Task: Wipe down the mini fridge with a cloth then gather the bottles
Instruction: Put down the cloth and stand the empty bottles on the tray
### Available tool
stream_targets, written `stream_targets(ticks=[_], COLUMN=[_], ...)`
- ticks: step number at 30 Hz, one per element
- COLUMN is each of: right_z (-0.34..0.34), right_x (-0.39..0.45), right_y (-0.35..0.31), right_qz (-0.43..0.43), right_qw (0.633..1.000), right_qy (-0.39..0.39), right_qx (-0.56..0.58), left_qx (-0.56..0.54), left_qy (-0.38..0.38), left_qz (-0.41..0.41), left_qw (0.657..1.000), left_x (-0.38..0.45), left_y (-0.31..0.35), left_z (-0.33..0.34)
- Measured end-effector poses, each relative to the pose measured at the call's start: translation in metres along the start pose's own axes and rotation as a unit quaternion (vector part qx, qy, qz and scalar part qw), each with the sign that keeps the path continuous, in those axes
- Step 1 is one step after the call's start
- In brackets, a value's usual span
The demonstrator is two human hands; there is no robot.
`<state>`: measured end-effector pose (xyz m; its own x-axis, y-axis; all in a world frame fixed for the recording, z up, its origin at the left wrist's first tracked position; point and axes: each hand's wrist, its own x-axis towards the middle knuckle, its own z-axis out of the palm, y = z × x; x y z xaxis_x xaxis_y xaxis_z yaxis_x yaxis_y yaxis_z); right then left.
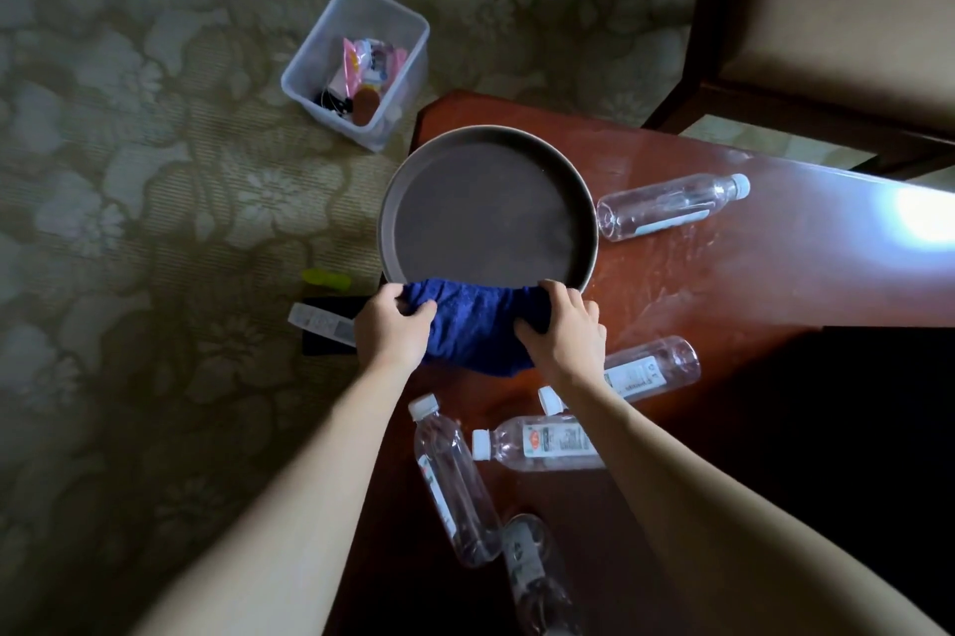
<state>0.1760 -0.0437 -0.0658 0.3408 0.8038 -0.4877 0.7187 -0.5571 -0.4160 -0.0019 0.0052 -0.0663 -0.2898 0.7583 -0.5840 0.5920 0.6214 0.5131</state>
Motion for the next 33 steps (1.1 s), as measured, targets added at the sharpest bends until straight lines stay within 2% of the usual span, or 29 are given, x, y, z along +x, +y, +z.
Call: stream_targets(ticks=[4,8,13,16,18,23,27,31,33], right_z=[-0.003,-0.006,-0.016,-0.028,-0.037,-0.048,-0.037,-0.028,-0.021], right_x=[-0.004,-0.015,-0.049,-0.071,-0.087,-0.129,-0.154,-0.179,-0.188], right_y=[0.003,0.008,0.013,0.022,0.034,0.067,0.096,0.113,0.116], right_qz=[0.000,-0.017,-0.089,-0.140,-0.175,-0.300,-0.301,-0.310,-0.306], right_qw=[0.994,0.995,0.995,0.986,0.980,0.943,0.937,0.894,0.892], right_qy=[-0.002,-0.027,0.034,0.094,0.094,0.022,-0.066,-0.207,-0.219], right_qx=[-0.107,-0.097,-0.043,-0.014,-0.031,-0.143,-0.162,-0.248,-0.249], left_qx=[0.033,0.017,0.001,0.021,0.033,0.077,0.093,0.085,0.072], left_qy=[0.008,0.011,0.030,0.022,0.001,-0.097,-0.116,-0.117,-0.110], left_qz=[0.044,0.046,0.009,-0.030,-0.069,-0.129,-0.148,-0.164,-0.165], left_qw=[0.998,0.999,1.000,0.999,0.997,0.984,0.978,0.976,0.978], left_x=[-0.003,-0.017,-0.058,-0.083,-0.099,-0.125,-0.137,-0.146,-0.149], left_y=[-0.001,-0.011,-0.036,-0.050,-0.061,-0.080,-0.082,-0.091,-0.098], left_z=[-0.002,-0.007,-0.016,-0.021,-0.020,-0.012,-0.003,0.010,0.016])
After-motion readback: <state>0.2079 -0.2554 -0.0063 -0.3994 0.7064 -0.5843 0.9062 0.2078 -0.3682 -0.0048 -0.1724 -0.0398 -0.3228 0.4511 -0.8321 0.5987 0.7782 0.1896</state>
